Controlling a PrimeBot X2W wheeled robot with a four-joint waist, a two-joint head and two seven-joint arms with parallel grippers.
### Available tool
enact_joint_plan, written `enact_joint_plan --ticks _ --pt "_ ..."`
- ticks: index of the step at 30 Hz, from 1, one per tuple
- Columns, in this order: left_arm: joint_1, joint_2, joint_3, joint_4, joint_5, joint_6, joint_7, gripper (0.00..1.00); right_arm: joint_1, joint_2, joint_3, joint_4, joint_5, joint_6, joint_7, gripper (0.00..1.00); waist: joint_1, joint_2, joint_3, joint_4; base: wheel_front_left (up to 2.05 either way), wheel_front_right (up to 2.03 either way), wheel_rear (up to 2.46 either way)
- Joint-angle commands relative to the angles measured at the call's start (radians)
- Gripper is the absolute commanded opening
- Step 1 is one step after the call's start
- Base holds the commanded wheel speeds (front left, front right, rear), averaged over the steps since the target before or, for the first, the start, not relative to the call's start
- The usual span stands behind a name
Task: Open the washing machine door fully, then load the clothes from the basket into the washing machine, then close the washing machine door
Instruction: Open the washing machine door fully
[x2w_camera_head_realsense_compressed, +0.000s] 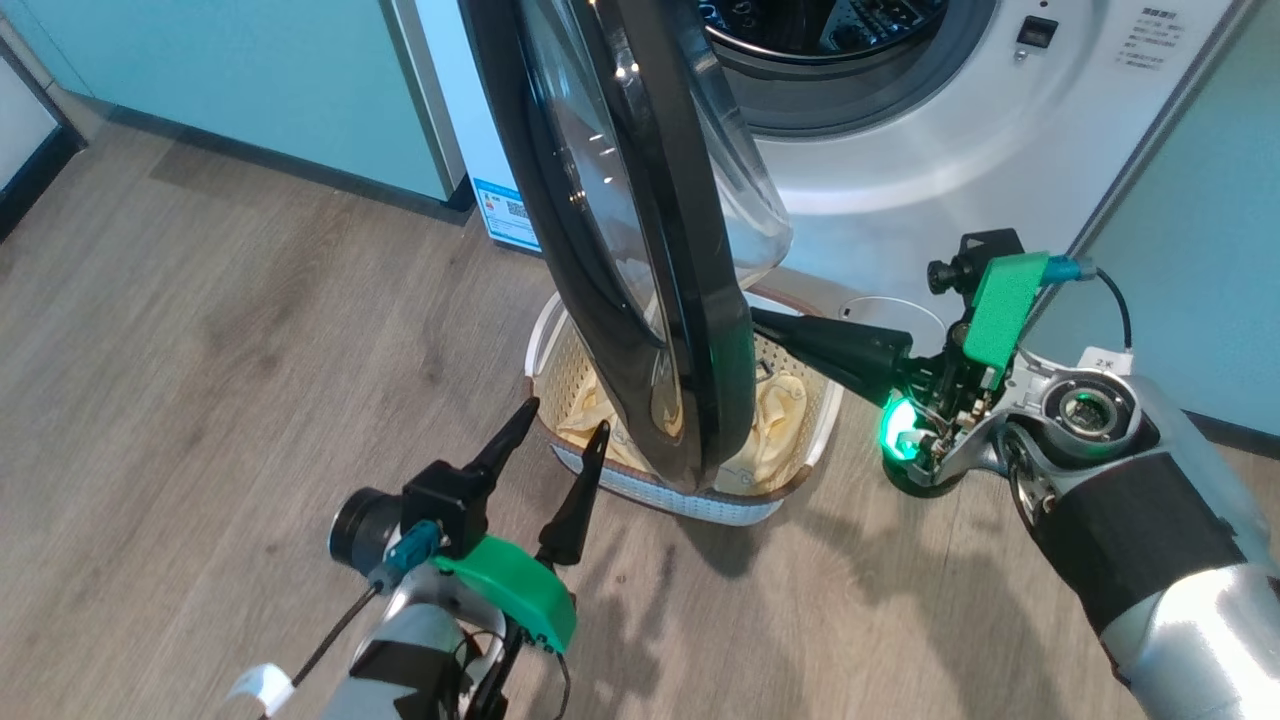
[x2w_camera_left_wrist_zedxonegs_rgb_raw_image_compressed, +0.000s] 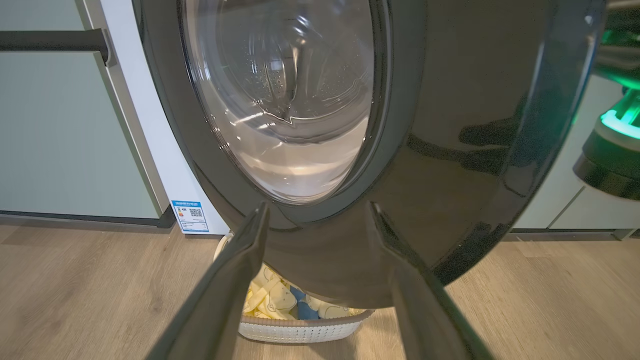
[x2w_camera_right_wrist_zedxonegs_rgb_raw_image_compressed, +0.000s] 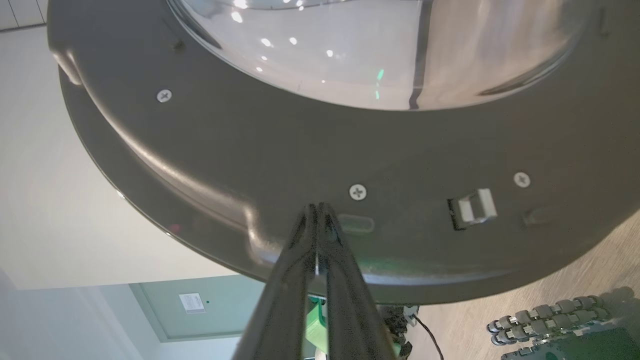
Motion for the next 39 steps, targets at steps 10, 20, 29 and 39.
enact_joint_plan --ticks 10,20,29,39 --pt "-0.008 0.013 0.052 -0.028 0.013 0.001 -0.006 1.00 -0.006 0.011 -0.063 -0.070 0.027 -0.003 -0.114 0.00 0.0000 -0.0001 0.009 -0.024 0.00 0.00 0.00" --pt "-0.007 0.013 0.073 -0.028 0.008 0.013 -0.006 1.00 0.060 -0.043 -0.266 -0.234 -0.099 -0.003 -0.417 1.00 0.0000 -0.0001 0.010 -0.066 0.00 0.00 0.00" --pt "0.008 0.013 0.099 -0.026 0.010 0.019 -0.006 1.00 0.219 -0.128 -0.327 -0.359 -0.431 -0.003 -0.778 1.00 0.0000 -0.0001 -0.006 -0.105 0.00 0.00 0.00" --pt "0.036 0.025 0.151 -0.024 0.019 0.017 -0.006 1.00 0.445 -0.191 -0.347 -0.325 -0.970 -0.003 -1.054 1.00 0.0000 -0.0001 -0.049 -0.151 0.00 0.00 0.00"
